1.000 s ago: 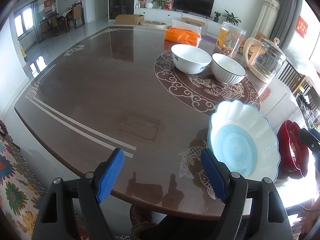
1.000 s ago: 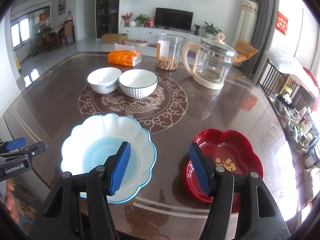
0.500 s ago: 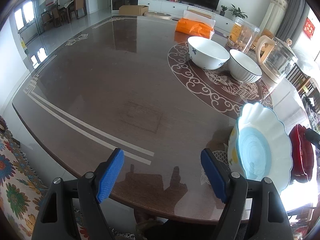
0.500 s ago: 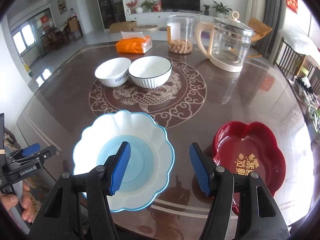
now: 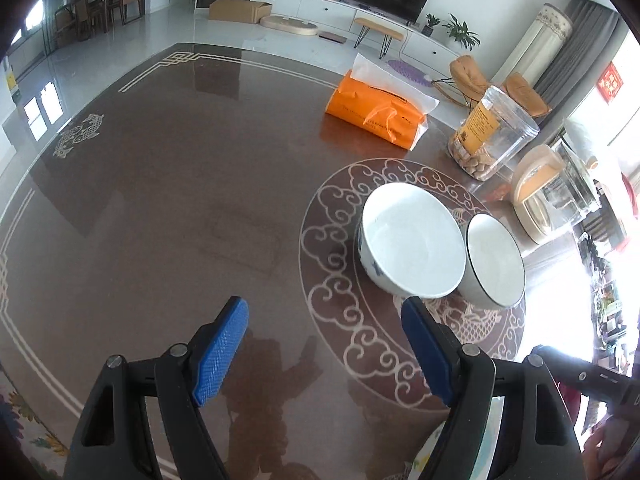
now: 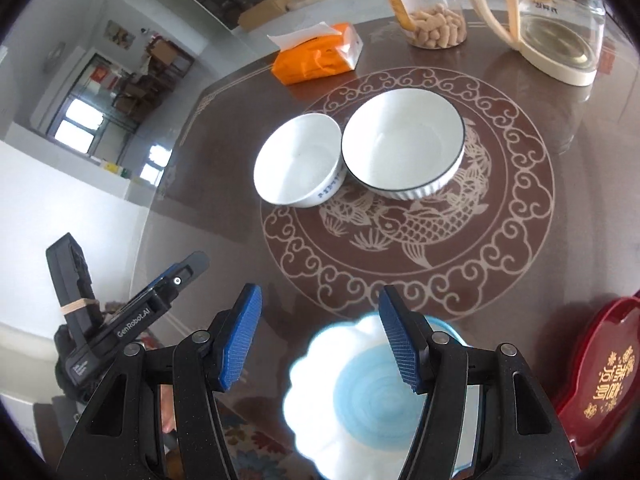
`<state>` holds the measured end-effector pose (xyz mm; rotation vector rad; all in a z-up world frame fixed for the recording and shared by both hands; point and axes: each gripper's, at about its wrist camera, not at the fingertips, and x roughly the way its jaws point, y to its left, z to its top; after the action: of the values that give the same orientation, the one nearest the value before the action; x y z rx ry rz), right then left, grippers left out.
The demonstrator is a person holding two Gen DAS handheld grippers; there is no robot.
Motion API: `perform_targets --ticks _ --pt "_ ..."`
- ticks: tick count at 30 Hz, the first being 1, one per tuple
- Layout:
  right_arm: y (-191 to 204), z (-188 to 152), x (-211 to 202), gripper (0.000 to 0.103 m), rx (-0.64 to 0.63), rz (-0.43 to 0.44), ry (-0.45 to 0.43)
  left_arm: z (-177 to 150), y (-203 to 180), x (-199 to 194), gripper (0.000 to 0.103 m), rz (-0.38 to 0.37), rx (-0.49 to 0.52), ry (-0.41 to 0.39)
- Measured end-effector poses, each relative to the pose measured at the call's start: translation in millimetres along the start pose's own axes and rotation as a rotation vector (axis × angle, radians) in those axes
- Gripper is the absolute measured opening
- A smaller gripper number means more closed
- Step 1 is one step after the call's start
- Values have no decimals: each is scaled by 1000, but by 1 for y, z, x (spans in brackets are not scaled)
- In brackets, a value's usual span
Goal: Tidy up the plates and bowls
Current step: 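Close the right tool on the rim of the small white bowl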
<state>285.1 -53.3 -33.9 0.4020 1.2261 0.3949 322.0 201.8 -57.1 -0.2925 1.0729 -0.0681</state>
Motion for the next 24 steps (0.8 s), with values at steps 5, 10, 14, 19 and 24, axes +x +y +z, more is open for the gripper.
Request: perform_targets --ticks 5,10,14,19,24 --pt "-12 34 43 60 140 4 28 47 -3 36 76 17 16 32" --pt "-11 48 72 42 168 42 65 67 -18 66 56 6 93 82" --pt "-4 55 87 42 159 31 57 74 -38 89 39 12 183 116" --pt "2 58 100 40 145 -16 57 72 -46 105 13 -3 209 143" --pt "2 57 102 27 133 -71 52 65 -44 99 9 6 235 130"
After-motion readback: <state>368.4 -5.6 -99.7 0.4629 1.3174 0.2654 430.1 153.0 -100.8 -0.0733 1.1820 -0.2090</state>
